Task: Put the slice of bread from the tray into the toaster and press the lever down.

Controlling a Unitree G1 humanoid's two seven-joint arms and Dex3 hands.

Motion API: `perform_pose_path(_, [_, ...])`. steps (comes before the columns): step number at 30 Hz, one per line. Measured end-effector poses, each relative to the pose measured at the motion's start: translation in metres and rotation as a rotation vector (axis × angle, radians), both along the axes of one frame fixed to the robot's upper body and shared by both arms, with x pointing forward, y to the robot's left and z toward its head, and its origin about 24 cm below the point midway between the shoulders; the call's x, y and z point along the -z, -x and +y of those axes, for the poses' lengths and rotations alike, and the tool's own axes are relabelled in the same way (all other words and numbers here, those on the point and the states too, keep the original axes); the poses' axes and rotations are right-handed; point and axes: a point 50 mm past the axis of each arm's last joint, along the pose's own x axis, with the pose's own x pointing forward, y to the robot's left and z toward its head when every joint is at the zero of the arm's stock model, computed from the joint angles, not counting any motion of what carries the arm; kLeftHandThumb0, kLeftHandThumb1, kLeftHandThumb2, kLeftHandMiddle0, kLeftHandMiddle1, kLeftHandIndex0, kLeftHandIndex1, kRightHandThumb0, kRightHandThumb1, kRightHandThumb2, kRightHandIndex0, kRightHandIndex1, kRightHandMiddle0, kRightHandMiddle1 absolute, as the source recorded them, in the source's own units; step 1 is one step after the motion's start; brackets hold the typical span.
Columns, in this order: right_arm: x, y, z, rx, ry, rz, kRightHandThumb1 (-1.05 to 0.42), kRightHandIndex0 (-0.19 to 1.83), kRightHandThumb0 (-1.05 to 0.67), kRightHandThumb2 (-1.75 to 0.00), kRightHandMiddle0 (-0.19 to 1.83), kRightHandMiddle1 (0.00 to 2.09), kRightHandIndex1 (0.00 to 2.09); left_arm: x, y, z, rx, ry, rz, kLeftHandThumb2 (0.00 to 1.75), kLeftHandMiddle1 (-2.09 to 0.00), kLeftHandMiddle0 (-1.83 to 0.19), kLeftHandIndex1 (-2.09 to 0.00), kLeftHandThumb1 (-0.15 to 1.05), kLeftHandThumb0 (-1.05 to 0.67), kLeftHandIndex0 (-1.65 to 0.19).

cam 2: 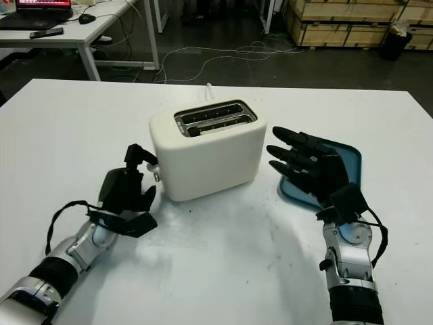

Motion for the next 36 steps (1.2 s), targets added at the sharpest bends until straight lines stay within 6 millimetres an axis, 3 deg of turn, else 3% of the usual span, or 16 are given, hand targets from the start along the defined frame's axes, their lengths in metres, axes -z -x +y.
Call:
perform_pose_path(1, [0.000,0.000,0.000,0.000,0.000,0.000,-0.86,0.87,-0.53,0.00,0.81,0.01,0.06,-0.008,0.001,-0.001,-0.001,-0.030,0.015,1.74,-1.26,-1.56,-1.12,0.26,-1.05,-1.51])
perform_pose_path(2, [0.000,0.000,0.000,0.000,0.000,0.001,-0.86,0.87,-0.53,0.00,0.80,0.00,0.06,-0.014,0.002,-0.001,-0.006,-0.079,0.038,1.70,-1.27,-1.57,-1.03,0.03,-0.91,-1.54])
perform_pose_path(3, [0.001,0.001,0.000,0.001,0.000,0.003,-0.85,0.87,-0.53,0.00,0.80,0.00,0.06,-0.018,0.003,-0.001,-0.013,-0.132,0.061,1.55,-1.28,-1.57,-1.04,-0.02,-0.80,-1.53])
perform_pose_path(4, [0.001,0.001,0.000,0.001,0.000,0.005,-0.86,0.86,-0.52,0.00,0.80,0.00,0.06,-0.020,0.001,-0.001,-0.038,-0.177,0.093,1.26,-1.16,-1.38,-0.95,0.00,-0.59,-1.14])
perform_pose_path(5, [0.002,0.002,-0.001,0.002,0.000,0.009,-0.86,0.86,-0.52,0.00,0.80,0.00,0.06,-0.018,-0.002,0.001,-0.067,-0.201,0.130,0.74,-0.88,-1.03,-0.76,0.23,-0.31,-0.89])
perform_pose_path(6, [0.003,0.003,-0.001,0.003,0.000,0.012,-0.86,0.85,-0.52,0.00,0.80,0.00,0.06,-0.016,-0.005,0.000,-0.073,-0.208,0.149,0.40,-0.65,-0.98,-0.51,0.38,-0.30,-0.97])
perform_pose_path(8, [0.004,0.003,0.000,0.001,0.001,0.016,-0.87,0.85,-0.55,-0.01,0.80,0.00,0.06,-0.010,-0.012,-0.002,-0.077,-0.200,0.178,0.09,-0.27,-0.99,-0.14,0.49,-0.42,-1.08])
perform_pose_path(11, [0.006,0.004,-0.001,0.002,0.001,0.021,-0.87,0.85,-0.57,0.00,0.80,0.00,0.06,-0.002,-0.018,-0.002,-0.067,-0.182,0.196,0.02,-0.16,-0.99,-0.03,0.53,-0.48,-1.09])
perform_pose_path(26, [0.007,0.005,-0.001,0.003,0.001,0.027,-0.87,0.85,-0.57,0.00,0.80,0.00,0.06,0.001,-0.046,0.004,-0.037,0.049,0.254,0.00,-0.11,-1.01,-0.01,0.53,-0.49,-1.10])
perform_pose_path(30, [0.005,0.007,0.000,-0.001,0.005,0.018,-0.87,0.85,-0.57,0.00,0.80,0.00,0.06,0.004,-0.058,0.012,-0.103,0.005,0.323,0.00,-0.10,-1.01,-0.01,0.53,-0.49,-1.10])
perform_pose_path(31, [0.003,0.007,0.001,-0.005,0.008,0.008,-0.87,0.85,-0.57,0.00,0.80,0.00,0.06,0.015,-0.057,0.015,-0.129,-0.065,0.399,0.00,-0.10,-1.01,-0.01,0.53,-0.49,-1.10])
perform_pose_path(36, [0.003,0.009,-0.002,0.001,0.017,0.013,-0.87,0.85,-0.57,0.00,0.80,0.00,0.06,0.013,-0.067,0.010,-0.153,-0.169,0.432,0.00,-0.09,-1.01,-0.01,0.53,-0.49,-1.10])
